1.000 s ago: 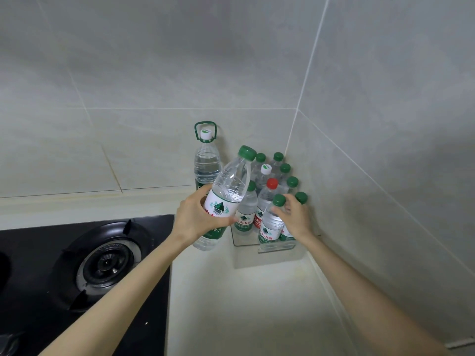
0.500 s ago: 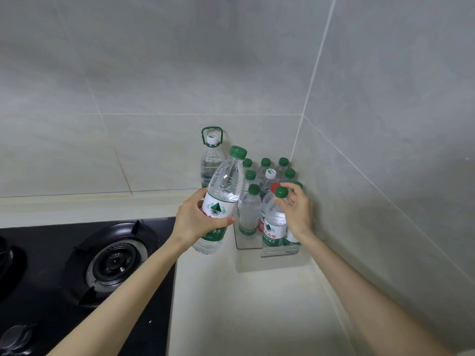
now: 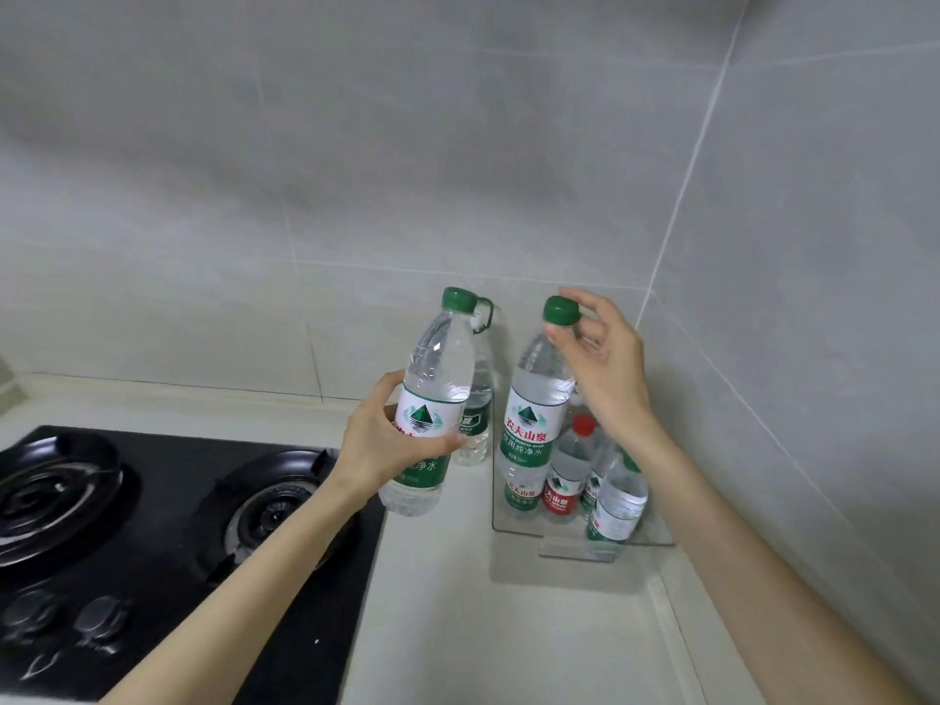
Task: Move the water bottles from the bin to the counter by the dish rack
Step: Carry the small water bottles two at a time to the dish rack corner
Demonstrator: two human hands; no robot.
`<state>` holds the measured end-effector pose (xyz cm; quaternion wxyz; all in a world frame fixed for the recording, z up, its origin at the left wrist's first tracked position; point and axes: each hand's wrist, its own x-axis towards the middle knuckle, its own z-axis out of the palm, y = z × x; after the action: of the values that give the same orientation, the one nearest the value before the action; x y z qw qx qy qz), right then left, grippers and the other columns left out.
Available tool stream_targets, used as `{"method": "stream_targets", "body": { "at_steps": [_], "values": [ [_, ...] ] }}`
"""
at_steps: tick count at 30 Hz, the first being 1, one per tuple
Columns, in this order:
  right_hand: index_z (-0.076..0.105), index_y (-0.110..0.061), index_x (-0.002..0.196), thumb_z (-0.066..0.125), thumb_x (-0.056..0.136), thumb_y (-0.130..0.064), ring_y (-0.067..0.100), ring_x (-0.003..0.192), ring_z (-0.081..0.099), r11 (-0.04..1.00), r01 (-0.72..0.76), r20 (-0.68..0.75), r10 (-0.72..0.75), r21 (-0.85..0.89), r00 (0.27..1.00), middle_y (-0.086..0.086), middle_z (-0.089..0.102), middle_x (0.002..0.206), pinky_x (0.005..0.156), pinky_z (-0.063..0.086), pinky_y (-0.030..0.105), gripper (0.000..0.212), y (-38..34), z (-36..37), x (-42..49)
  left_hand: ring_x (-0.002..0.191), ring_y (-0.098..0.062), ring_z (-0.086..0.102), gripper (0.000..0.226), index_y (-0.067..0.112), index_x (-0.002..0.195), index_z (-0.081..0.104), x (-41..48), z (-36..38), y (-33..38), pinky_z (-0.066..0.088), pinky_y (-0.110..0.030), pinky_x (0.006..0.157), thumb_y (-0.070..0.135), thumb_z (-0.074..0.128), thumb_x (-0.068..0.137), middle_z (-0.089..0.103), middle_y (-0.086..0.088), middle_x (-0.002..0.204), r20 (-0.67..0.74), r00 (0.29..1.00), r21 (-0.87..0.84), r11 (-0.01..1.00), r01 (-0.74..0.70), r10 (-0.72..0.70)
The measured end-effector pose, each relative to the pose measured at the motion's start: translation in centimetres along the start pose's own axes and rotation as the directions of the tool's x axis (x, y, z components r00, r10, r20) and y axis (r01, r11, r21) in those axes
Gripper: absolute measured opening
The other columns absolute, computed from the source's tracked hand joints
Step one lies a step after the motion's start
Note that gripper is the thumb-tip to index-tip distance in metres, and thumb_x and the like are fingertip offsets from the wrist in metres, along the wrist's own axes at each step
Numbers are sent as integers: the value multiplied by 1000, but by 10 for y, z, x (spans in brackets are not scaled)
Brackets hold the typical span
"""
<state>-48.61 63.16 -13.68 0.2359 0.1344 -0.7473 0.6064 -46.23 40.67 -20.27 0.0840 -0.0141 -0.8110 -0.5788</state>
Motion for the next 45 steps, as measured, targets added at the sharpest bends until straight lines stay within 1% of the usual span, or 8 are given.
{"method": "stream_targets", "body": {
  "at_steps": [6,12,16,20,24,27,37,45],
  "values": [
    [56,-21,121,66,88,-7,-3,96,66,997,33,167,-44,65,985,-13,69,102,90,50,14,38,-28,33,-7,85,-5,66,81,35,119,44,-29,-36,5,51,-16,66,27,93,54,69,6,92,-127,991,32,999,44,-39],
    [57,-20,122,67,87,-6,5,99,68,988,70,325,-111,135,939,-12,70,101,92,52,21,39,-50,82,-23,90,-11,69,88,30,126,47,-73,-86,-4,57,-39,85,30,94,51,72,4,95,-290,954,65,992,104,-81],
    [58,-21,121,68,87,-6,5,99,68,979,60,406,-137,197,904,-11,71,100,91,52,23,38,-68,119,-38,89,-8,69,87,34,120,50,-108,-121,-8,57,-39,84,36,95,45,72,7,94,-383,918,50,990,131,-102],
    [59,-21,121,68,87,-6,-4,86,66,968,27,495,-151,250,856,-8,73,97,78,52,16,38,-91,165,-58,87,-6,69,77,46,109,49,-147,-159,-9,57,-34,81,31,94,49,72,10,92,-488,865,47,986,159,-116],
    [59,-21,119,69,86,-6,1,92,68,955,31,567,-200,293,799,-5,73,98,86,53,18,38,-121,213,-87,88,-1,67,77,44,112,49,-191,-203,-12,53,-26,74,28,94,52,70,11,96,-581,805,30,985,170,-121],
    [59,-18,121,69,86,-7,0,92,68,941,27,611,-241,337,754,-1,73,101,83,51,13,38,-149,250,-115,84,2,66,72,53,100,45,-229,-239,-12,50,-19,68,24,93,54,69,15,91,-647,754,26,984,175,-117],
    [60,-17,123,70,85,-9,8,100,69,886,-34,719,-353,463,599,2,72,110,90,54,25,40,-256,384,-246,84,-8,69,79,30,121,47,-389,-381,-27,55,-22,66,17,92,57,72,4,93,-807,571,-26,977,214,-147],
    [59,-17,122,71,85,-8,9,101,68,805,-140,778,-488,576,395,2,70,113,89,54,23,40,-355,494,-363,73,6,68,77,30,120,47,-531,-477,-34,50,-10,54,10,89,59,68,10,91,-940,319,-42,970,241,-120]
  ]
}}
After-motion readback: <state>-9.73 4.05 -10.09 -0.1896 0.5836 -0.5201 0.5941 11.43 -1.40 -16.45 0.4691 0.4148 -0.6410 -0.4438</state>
